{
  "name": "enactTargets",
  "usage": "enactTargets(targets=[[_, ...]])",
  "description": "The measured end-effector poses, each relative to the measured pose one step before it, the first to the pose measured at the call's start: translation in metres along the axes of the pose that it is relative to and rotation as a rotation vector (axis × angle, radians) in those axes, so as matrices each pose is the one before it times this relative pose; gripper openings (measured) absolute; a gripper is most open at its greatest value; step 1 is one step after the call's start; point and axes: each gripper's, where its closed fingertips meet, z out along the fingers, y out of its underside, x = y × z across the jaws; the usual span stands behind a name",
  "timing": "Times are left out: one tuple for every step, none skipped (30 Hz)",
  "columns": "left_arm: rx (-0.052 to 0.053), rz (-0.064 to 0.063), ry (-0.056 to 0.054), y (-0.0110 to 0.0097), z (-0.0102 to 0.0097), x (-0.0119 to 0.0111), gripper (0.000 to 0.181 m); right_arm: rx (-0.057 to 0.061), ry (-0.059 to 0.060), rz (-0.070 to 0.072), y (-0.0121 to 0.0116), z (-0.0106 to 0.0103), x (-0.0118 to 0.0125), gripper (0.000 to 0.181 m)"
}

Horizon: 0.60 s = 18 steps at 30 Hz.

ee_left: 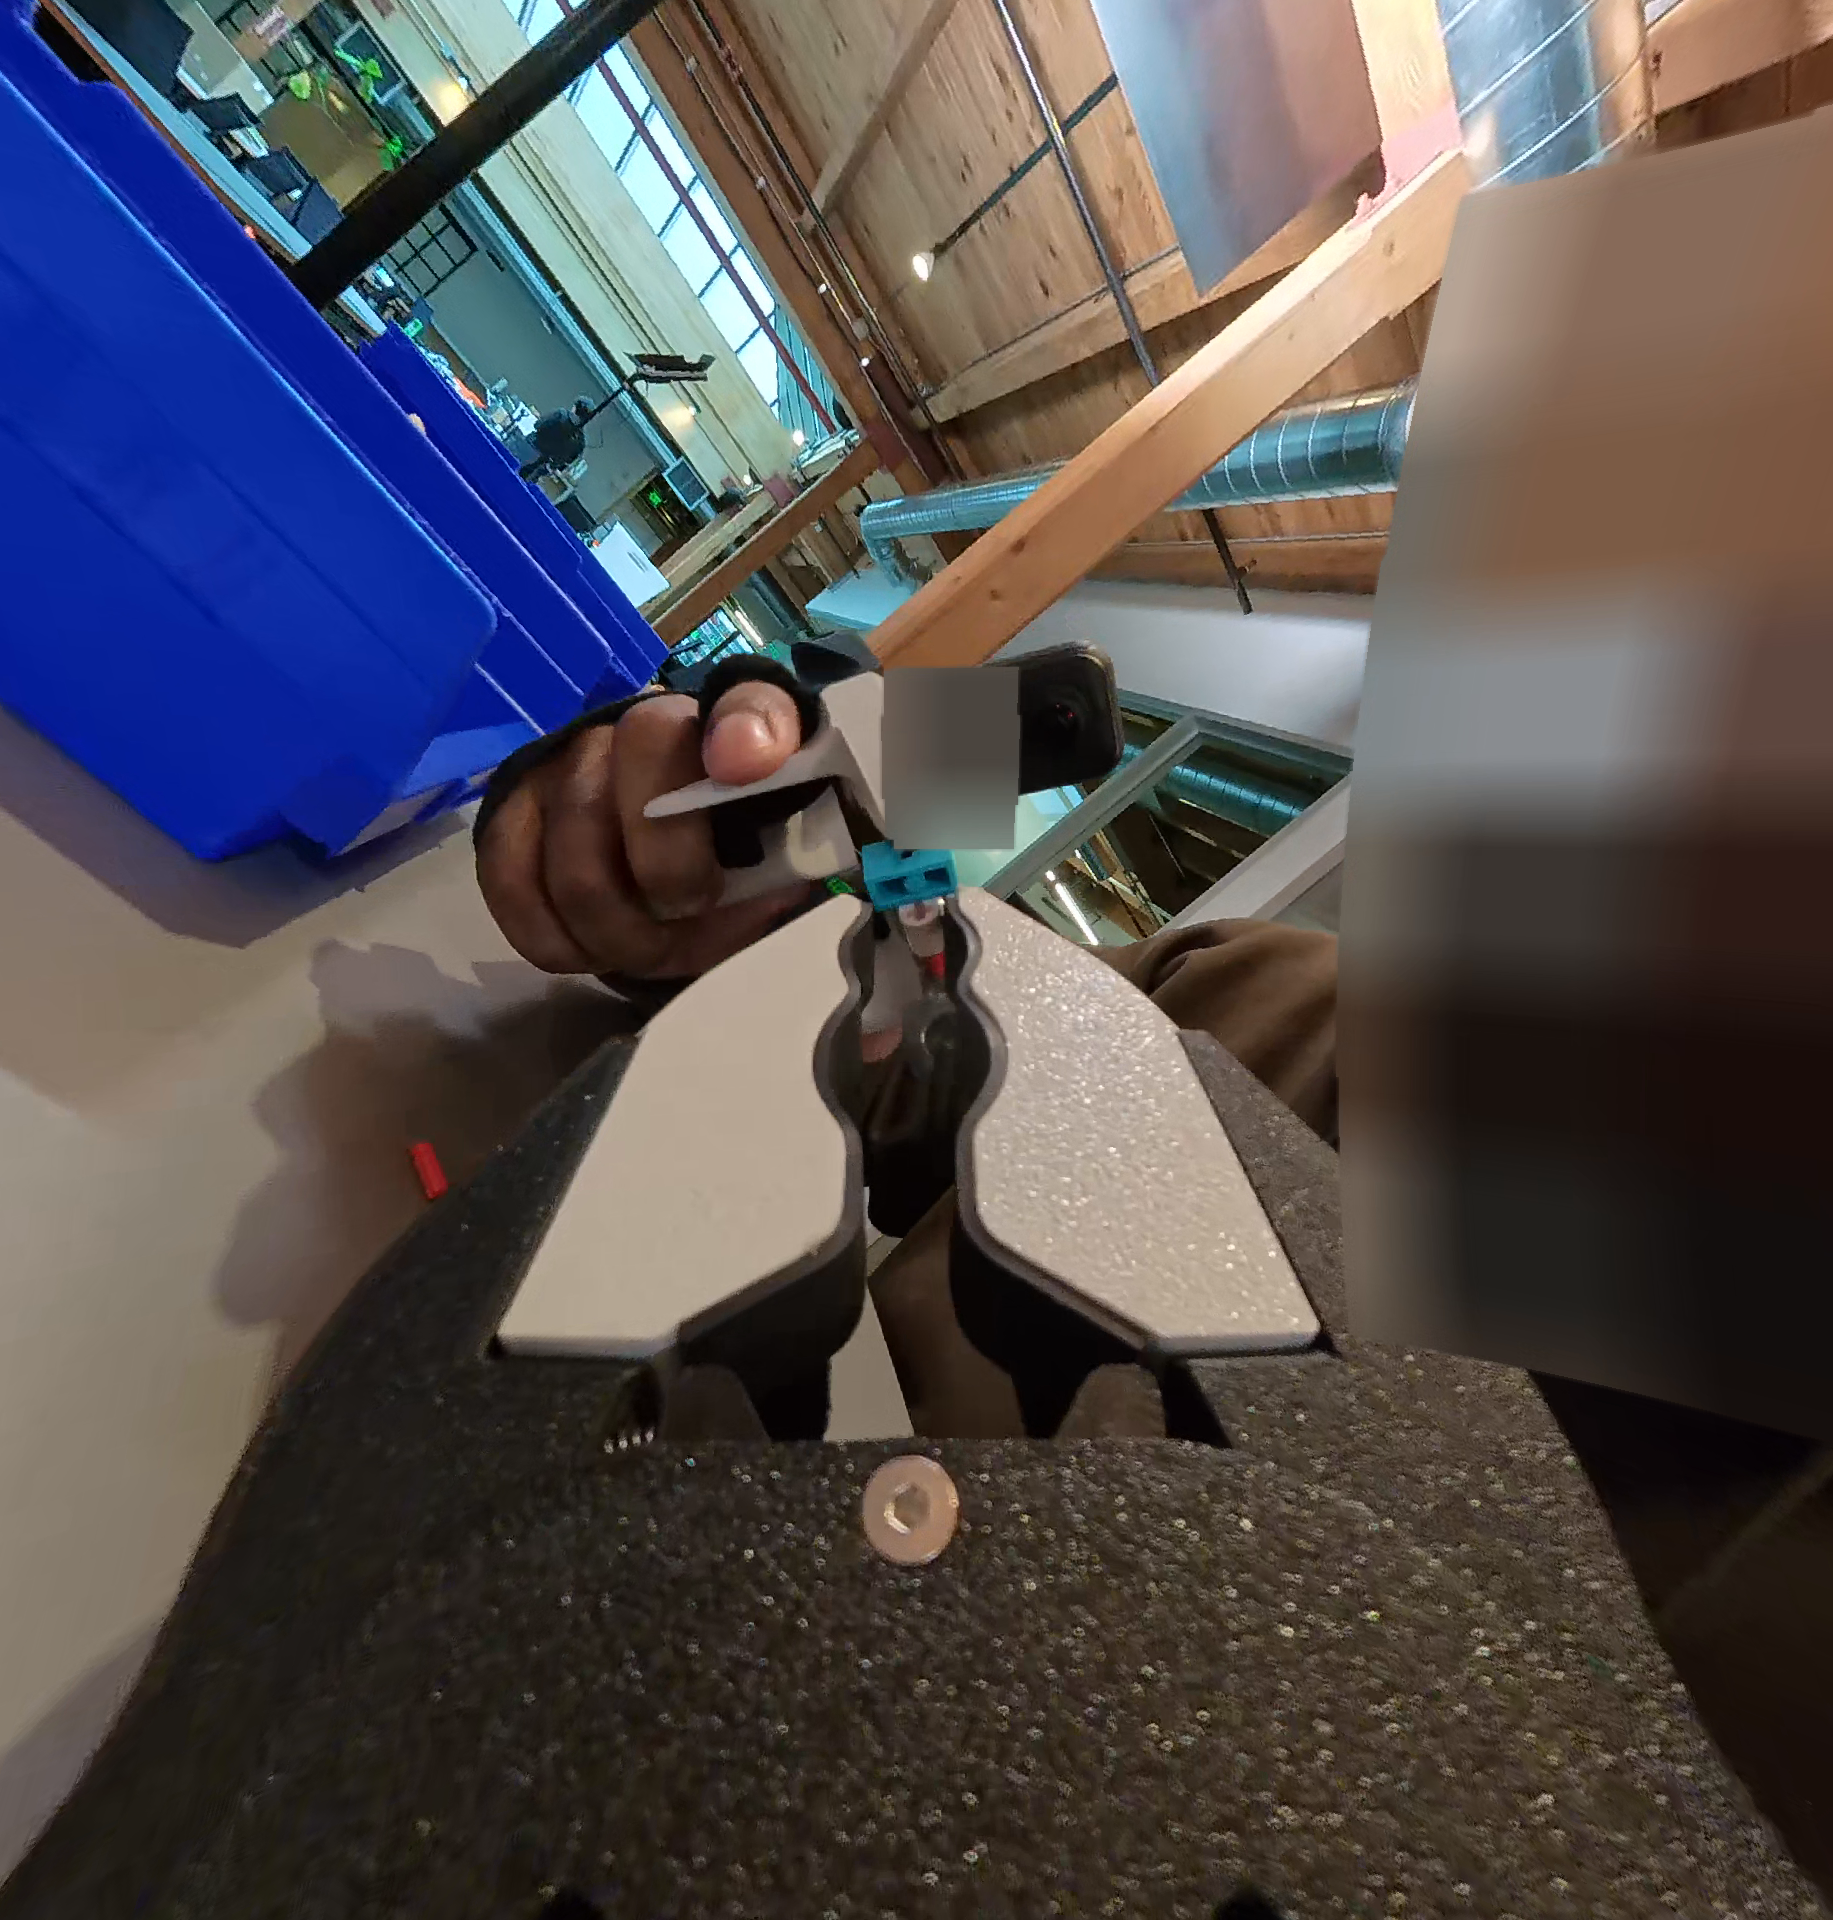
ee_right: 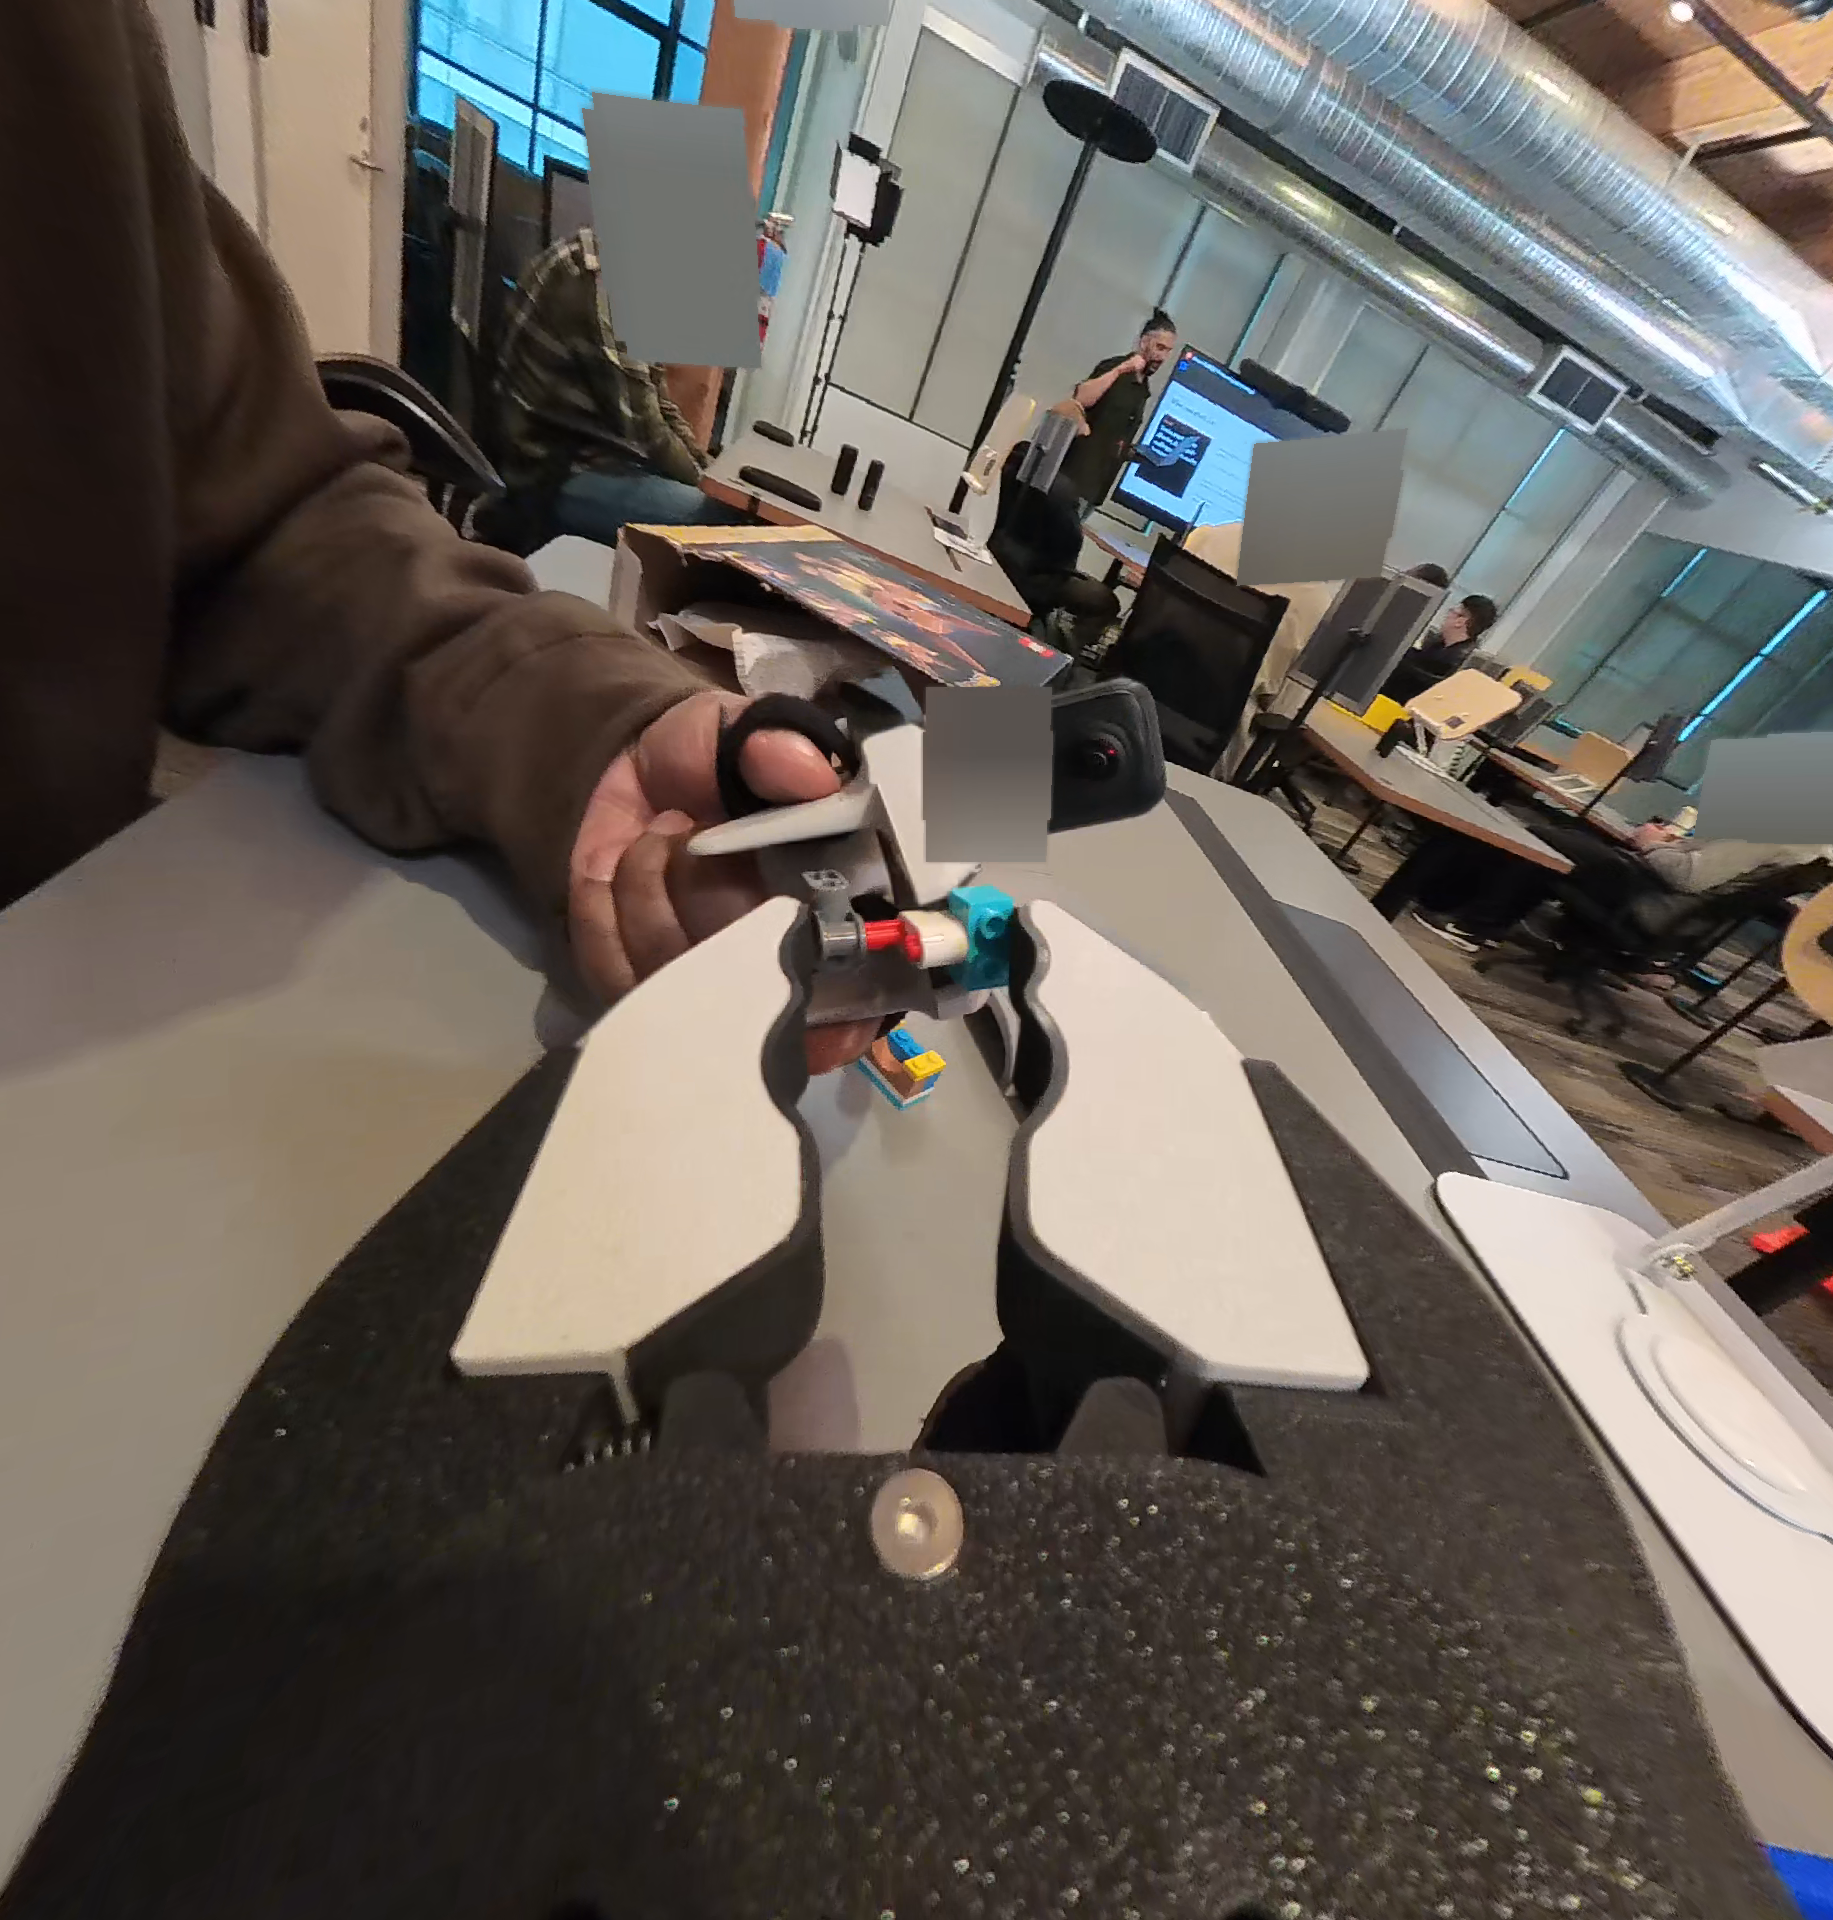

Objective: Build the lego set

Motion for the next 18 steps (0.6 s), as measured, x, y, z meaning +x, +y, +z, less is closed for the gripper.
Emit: enactTargets(targets=[[0.0004,-0.0007,-0.0017,-0.00013,-0.00015,-0.00028,0.012,-0.0026,0.0038,-0.0052,0.00036,0.00013,0.00015,0.036],[-0.0009,0.0034,-0.0012,0.00017,-0.00009,0.00003,0.012,-0.0003,0.0015,-0.003,0.00009,0.00003,0.00001,0.036],[-0.0008,0.0006,0.0002,-0.00001,0.00001,0.00014,0.012,0.0004,0.0007,-0.0014,-0.00004,-0.00005,-0.00004,0.036],[-0.0006,-0.004,0.0014,0.0001,0.00005,0.00006,0.012,-0.0007,0.0017,-0.0041,0.00005,0.00005,-0.00009,0.036],[-0.001,-0.0061,0.0015,0.00013,-0.00015,-0.00011,0.012,-0.0027,0.0029,-0.0078,0.00019,0.00003,0.00005,0.036],[-0.002,-0.0049,0.0032,0.00027,-0.00012,0.00012,0.011,-0.0041,0.0034,-0.0075,0.00045,0.00007,0.00005,0.036],[-0.0018,-0.0053,0.0012,0.0002,0.00006,-0.00008,0.01,-0.0035,0.0033,-0.0061,0.00045,0.00006,0.00014,0.036],[-0.0016,-0.0048,0.0022,0.00023,-0.00003,0.00021,0.011,-0.0001,0.001,-0.004,-0.00009,0.00002,-0.00008,0.036],[-0.0035,-0.0031,0.0022,0.00031,-0.00004,0.00019,0.011,0.0003,-0.0005,-0.0012,-0.00016,0.0,-0.00024,0.036],[-0.0031,-0.0004,0.0018,0.00045,0.00012,0.00041,0.01,0.0008,-0.0001,-0.001,-0.00016,-0.00009,-0.00006,0.036],[-0.0049,-0.0021,0.002,0.00072,0.00029,0.00033,0.01,0.0002,0.0008,-0.0023,-0.00002,-0.00007,0.00004,0.036],[-0.0076,-0.0022,0.0017,0.00123,0.00048,0.00038,0.009,-0.0009,0.0034,-0.0026,0.0003,-0.0002,0.00055,0.036],[-0.0082,-0.0027,-0.0007,0.00145,0.00077,-0.00019,0.009,0.001,0.0025,-0.001,0.00013,-0.00019,0.00046,0.036],[-0.0003,-0.0029,0.0035,0.00038,0.00046,0.00019,0.009,0.0032,-0.0025,0.0025,-0.00027,-0.00017,-0.00021,0.036],[0.0052,-0.0045,0.0048,-0.00048,0.0002,0.00027,0.009,0.0035,-0.0002,0.0031,-0.00034,-0.00009,-0.00003,0.036],[0.0064,-0.0036,0.0032,-0.00074,-0.00017,-0.00002,0.009,0.001,0.0019,-0.0008,-0.00004,0.00013,0.00003,0.036],[0.0073,-0.002,0.0011,-0.00107,-0.00038,-0.00019,0.009,-0.0014,0.0008,-0.0042,0.0002,0.00028,-0.00027,0.036],[0.0066,-0.0024,0.0005,-0.00094,-0.0006,-0.00027,0.009,-0.0021,0.0008,-0.0045,0.00031,0.00022,-0.00041,0.036]])
